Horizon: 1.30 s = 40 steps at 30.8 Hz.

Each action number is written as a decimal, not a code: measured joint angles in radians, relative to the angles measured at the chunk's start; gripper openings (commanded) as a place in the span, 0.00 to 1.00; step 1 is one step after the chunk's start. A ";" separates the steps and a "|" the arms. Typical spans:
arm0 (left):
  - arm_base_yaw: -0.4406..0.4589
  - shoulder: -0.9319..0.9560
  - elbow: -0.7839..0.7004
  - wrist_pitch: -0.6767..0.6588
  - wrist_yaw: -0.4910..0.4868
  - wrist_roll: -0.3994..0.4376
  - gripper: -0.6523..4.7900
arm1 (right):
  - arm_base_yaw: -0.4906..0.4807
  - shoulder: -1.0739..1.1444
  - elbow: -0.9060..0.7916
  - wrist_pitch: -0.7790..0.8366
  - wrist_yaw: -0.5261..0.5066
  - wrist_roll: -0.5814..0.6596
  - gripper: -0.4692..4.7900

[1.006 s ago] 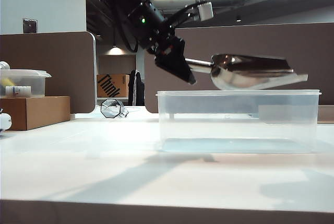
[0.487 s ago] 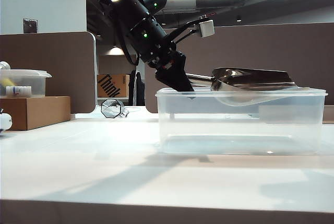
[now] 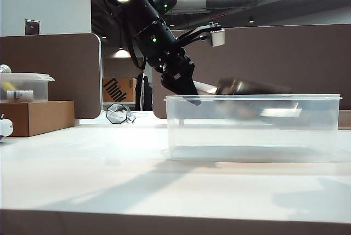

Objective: Pick up the metal ice scoop from the table and place it inside the transparent plastic box.

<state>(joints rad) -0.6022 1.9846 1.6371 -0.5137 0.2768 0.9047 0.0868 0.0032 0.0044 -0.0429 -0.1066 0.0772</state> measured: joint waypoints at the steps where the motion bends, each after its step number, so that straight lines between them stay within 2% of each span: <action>1: 0.000 0.000 0.000 0.004 -0.006 0.001 0.36 | 0.000 0.000 0.000 0.000 0.000 0.000 0.09; 11: 0.000 0.000 0.005 0.020 -0.011 0.000 0.36 | 0.000 0.000 0.000 0.000 0.000 0.000 0.09; 16: 0.000 -0.010 0.005 0.032 -0.012 -0.002 0.47 | 0.000 0.000 0.000 0.000 0.000 0.000 0.09; 21: -0.001 -0.021 0.055 0.023 -0.008 -0.024 0.46 | 0.001 0.000 0.000 0.000 0.000 0.000 0.09; 23: 0.000 -0.027 0.079 0.024 -0.008 -0.049 0.44 | 0.014 0.000 0.000 0.000 0.001 0.000 0.09; 24: 0.000 -0.030 0.089 0.023 -0.008 -0.062 0.38 | 0.026 0.000 0.000 0.000 0.001 0.000 0.09; 25: 0.000 -0.032 0.097 0.022 -0.008 -0.071 0.27 | 0.036 0.000 0.000 0.000 0.000 0.000 0.09; 26: 0.000 -0.032 0.105 0.019 -0.008 -0.080 0.09 | 0.045 0.000 0.000 0.000 0.000 0.000 0.09; 27: 0.000 -0.035 0.111 0.018 -0.008 -0.093 0.12 | 0.057 0.000 0.000 0.000 -0.001 0.000 0.09; 31: -0.001 -0.055 0.115 -0.007 -0.013 -0.155 0.11 | 0.071 0.000 0.000 0.000 -0.002 0.000 0.09; 34: -0.001 -0.085 0.114 -0.030 -0.028 -0.241 0.11 | 0.067 0.000 0.000 0.000 -0.002 0.000 0.09; 40: 0.000 -0.221 0.111 -0.051 -0.031 -0.354 0.11 | 0.042 0.000 0.000 0.000 -0.002 0.000 0.09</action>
<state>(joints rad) -0.6025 1.7638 1.7481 -0.5648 0.2459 0.5510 0.1284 0.0032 0.0044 -0.0429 -0.1089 0.0772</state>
